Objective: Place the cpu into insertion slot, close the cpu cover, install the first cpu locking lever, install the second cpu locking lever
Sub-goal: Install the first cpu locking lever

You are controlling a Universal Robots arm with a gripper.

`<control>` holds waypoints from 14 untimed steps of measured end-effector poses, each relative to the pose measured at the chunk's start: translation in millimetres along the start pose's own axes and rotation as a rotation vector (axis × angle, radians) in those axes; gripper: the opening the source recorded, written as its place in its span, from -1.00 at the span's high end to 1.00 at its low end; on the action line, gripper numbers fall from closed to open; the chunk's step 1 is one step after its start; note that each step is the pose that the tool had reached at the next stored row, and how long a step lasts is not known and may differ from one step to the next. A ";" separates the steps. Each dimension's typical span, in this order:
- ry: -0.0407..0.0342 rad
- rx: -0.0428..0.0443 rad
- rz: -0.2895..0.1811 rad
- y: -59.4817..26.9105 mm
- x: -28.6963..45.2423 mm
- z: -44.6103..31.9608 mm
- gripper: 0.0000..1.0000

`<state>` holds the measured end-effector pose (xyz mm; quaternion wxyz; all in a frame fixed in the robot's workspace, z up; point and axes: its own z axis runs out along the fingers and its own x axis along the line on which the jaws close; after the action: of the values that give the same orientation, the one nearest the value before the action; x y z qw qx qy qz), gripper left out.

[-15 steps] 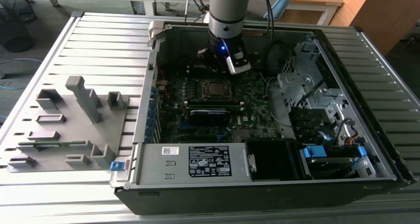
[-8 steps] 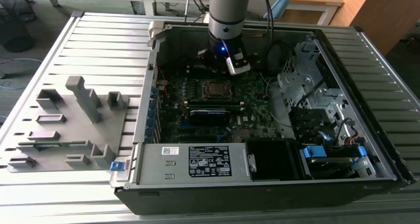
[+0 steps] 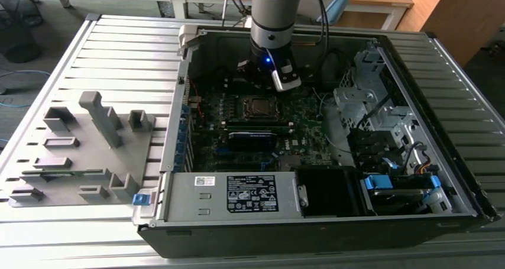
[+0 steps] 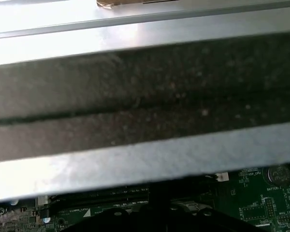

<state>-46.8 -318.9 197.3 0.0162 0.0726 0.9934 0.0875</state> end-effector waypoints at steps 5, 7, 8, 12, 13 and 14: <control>-0.0001 0.0001 0.000 -1.0 -0.1 0.5 0.80; -0.0001 0.0001 0.000 -1.3 -0.2 0.5 0.80; -0.0001 -0.0001 0.000 -1.4 -0.2 0.5 0.80; 0.0001 -0.0018 0.000 -1.5 -0.2 0.6 0.80; 0.0002 -0.0022 0.000 -1.5 -0.2 0.6 0.80; 0.0003 -0.0027 0.000 -1.5 -0.2 0.5 0.80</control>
<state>-46.8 -320.3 196.6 0.0162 0.0726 0.9933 0.0889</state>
